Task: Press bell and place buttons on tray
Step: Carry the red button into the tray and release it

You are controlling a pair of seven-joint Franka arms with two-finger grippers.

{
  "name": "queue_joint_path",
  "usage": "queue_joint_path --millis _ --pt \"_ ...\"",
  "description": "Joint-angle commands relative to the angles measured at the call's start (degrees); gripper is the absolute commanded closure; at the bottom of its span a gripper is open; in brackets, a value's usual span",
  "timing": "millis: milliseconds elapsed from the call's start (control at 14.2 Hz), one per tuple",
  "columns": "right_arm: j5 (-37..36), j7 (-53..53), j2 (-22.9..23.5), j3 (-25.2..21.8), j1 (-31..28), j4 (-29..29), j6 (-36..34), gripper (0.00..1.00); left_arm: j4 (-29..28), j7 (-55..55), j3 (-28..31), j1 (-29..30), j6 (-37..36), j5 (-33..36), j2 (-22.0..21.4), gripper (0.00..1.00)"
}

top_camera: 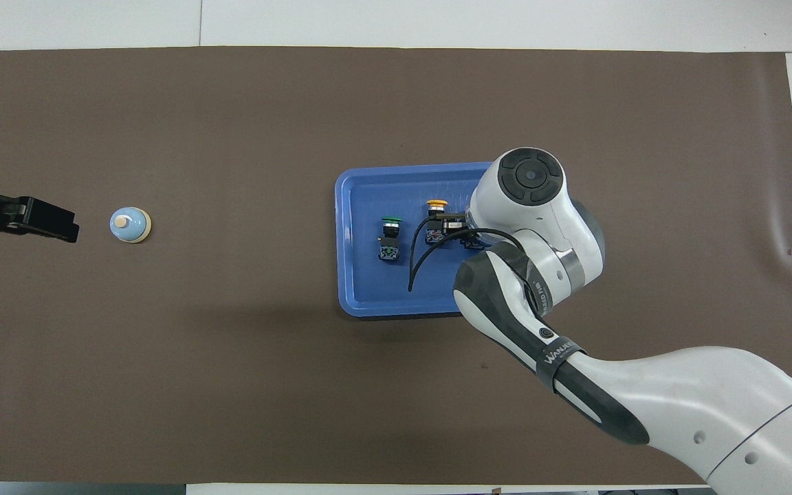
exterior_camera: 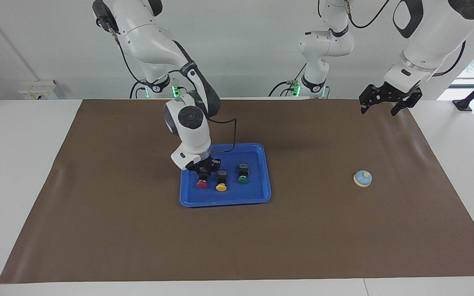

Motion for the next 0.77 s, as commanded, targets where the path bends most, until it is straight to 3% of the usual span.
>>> queue_joint_path --millis 0,70,141,351,492,703 --pt "-0.9 1.6 -0.9 0.8 -0.8 -1.0 -0.4 0.43 0.1 0.2 -0.1 0.0 -0.6 1.2 0.0 0.0" --pt "-0.9 1.7 -1.1 0.8 -0.8 -0.9 -0.9 0.08 0.1 0.2 -0.1 0.0 -0.6 1.2 0.0 0.0" --pt "-0.9 1.7 -1.9 0.8 -0.8 -0.6 -1.8 0.0 0.1 0.2 -0.1 0.0 -0.6 1.1 0.0 0.0" --pt "-0.9 -0.1 -7.1 0.1 -1.6 -0.3 -3.3 0.0 0.1 0.2 0.0 0.0 -0.6 1.2 0.0 0.0" --pt "-0.8 -7.5 -11.5 -1.3 -2.6 0.4 -7.3 0.0 0.1 0.2 -0.1 0.0 -0.6 1.2 0.0 0.0" --pt "2.8 -21.8 -18.0 -9.1 -2.9 1.3 -14.5 0.0 0.1 0.2 -0.1 0.0 -0.6 1.2 0.0 0.0"
